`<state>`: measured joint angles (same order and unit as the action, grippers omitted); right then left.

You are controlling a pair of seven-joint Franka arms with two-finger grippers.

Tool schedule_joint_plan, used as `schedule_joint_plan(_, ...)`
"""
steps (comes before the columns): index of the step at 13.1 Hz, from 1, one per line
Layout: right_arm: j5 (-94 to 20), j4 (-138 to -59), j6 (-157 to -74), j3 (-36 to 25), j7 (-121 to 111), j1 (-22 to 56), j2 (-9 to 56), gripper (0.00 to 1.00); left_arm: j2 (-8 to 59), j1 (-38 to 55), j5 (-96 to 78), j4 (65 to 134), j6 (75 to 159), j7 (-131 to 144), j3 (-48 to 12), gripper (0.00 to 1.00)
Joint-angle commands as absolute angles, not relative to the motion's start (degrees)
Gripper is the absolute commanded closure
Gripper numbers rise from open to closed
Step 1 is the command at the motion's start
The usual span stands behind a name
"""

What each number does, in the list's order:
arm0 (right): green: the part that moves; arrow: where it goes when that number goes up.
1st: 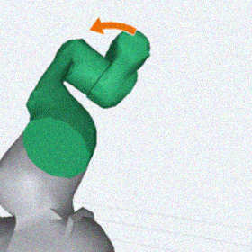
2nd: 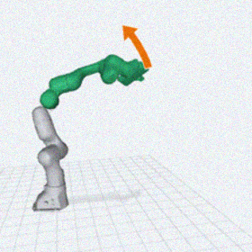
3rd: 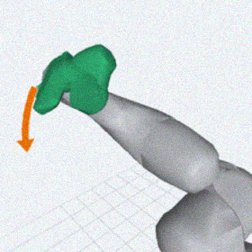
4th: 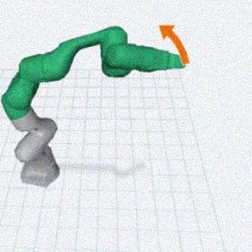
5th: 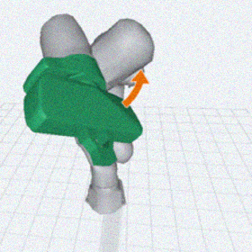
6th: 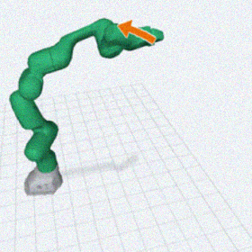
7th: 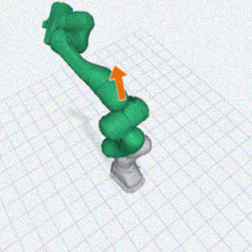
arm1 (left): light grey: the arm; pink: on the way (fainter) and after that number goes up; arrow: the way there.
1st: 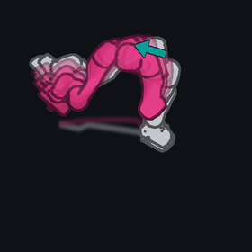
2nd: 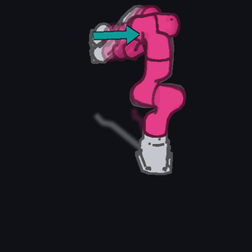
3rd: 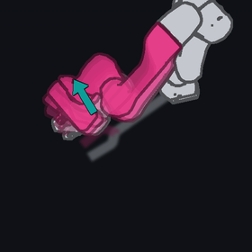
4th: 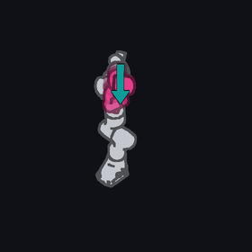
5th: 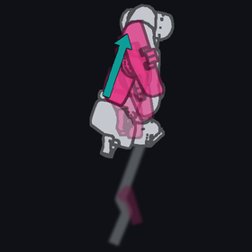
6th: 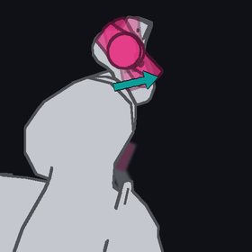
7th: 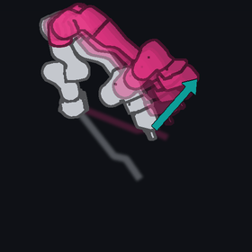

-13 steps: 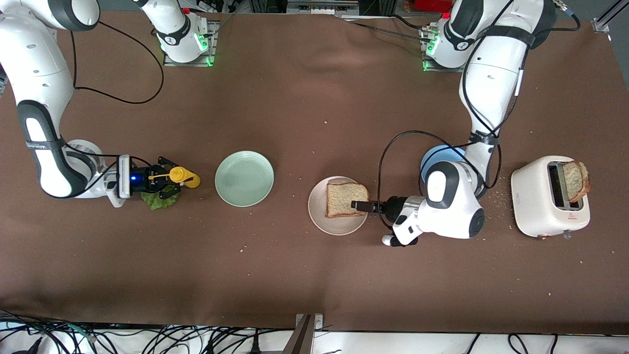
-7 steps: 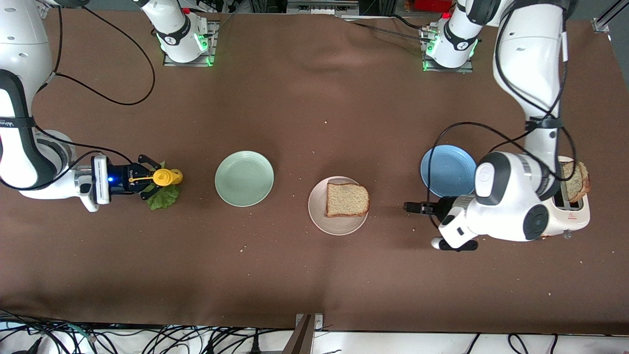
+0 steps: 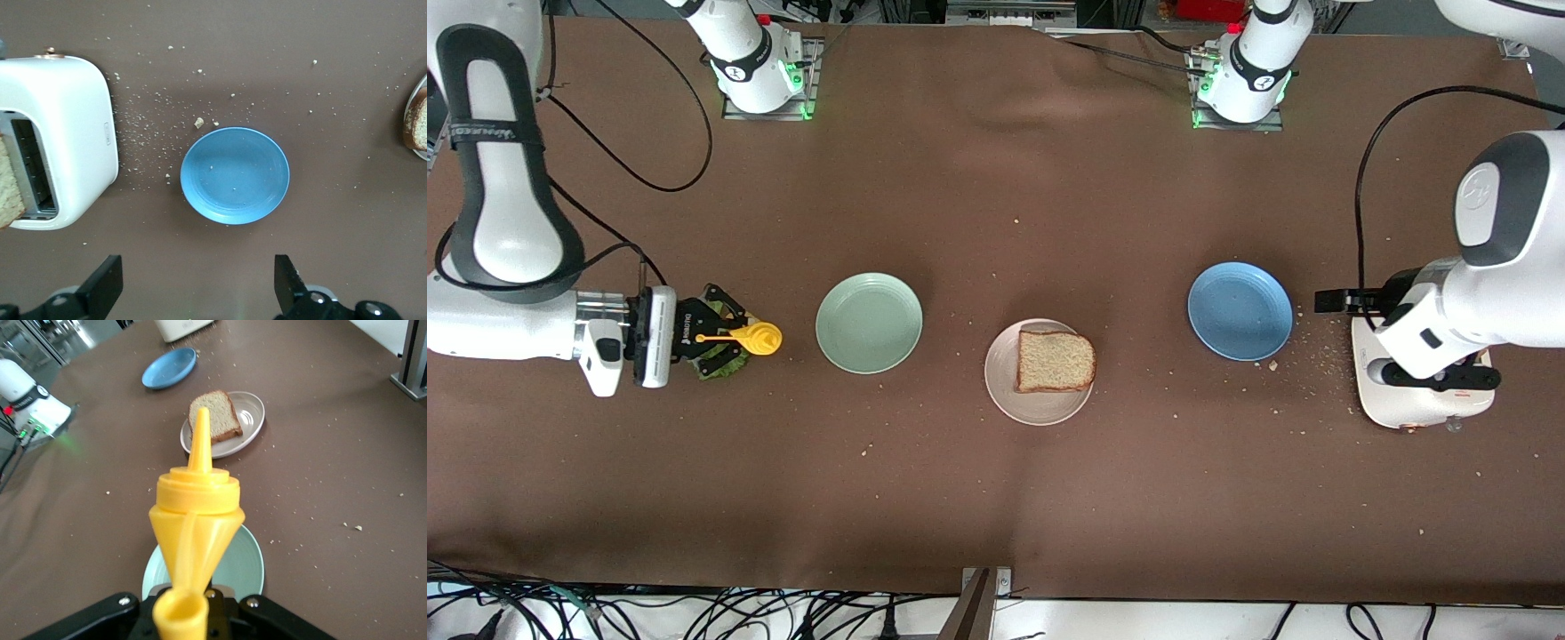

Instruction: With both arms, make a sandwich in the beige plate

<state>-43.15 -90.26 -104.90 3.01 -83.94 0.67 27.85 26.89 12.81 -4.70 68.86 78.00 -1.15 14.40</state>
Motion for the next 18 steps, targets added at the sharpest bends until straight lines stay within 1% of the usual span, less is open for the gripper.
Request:
schedule_joint_plan(1, -34.48, -86.23, -110.98, 2.55, -71.67, 9.10, 28.39, 1.00, 25.05, 10.99, -3.08, 70.05, 77.70, -0.70, 14.06, 0.00)
schedule_joint_plan(3, -29.82, -86.04, -117.74, 2.55, -64.37, 14.56, 28.82, 1.00, 24.96, 10.20, -3.25, 70.05, 77.70, -0.79, 14.06, 0.00)
schedule_joint_plan(4, -25.44, -86.04, -119.60, 2.46, -61.99, 17.37, 29.00, 1.00, 24.70, 10.11, -3.25, 70.05, 77.70, -0.70, 14.06, 0.00)
schedule_joint_plan(6, -12.63, -84.73, -121.64, 2.55, -54.88, 23.08, 30.84, 1.00, 24.78, 9.93, -2.82, 70.05, 77.70, -0.53, 14.06, 0.00)
schedule_joint_plan(9, 6.97, -80.53, -121.64, 2.46, -47.73, 30.74, 34.09, 1.00, 24.87, 8.79, -0.79, 70.05, 77.78, -0.70, 14.06, 0.00)
schedule_joint_plan(10, 10.95, -79.72, -121.55, 2.46, -46.07, 32.68, 35.06, 1.00, 24.87, 8.79, -0.79, 70.05, 77.78, -0.70, 13.98, 0.00)
schedule_joint_plan(14, 21.51, -79.63, -121.29, 2.20, -42.28, 38.48, 37.17, 1.00, 24.87, 9.14, -0.79, 70.14, 77.70, -0.35, 13.80, 0.00)
schedule_joint_plan(18, 32.84, -79.54, -119.98, 1.85, -33.24, 42.62, 39.11, 1.00, 24.87, 8.88, -0.79, 70.22, 77.70, -0.53, 13.71, 0.00)
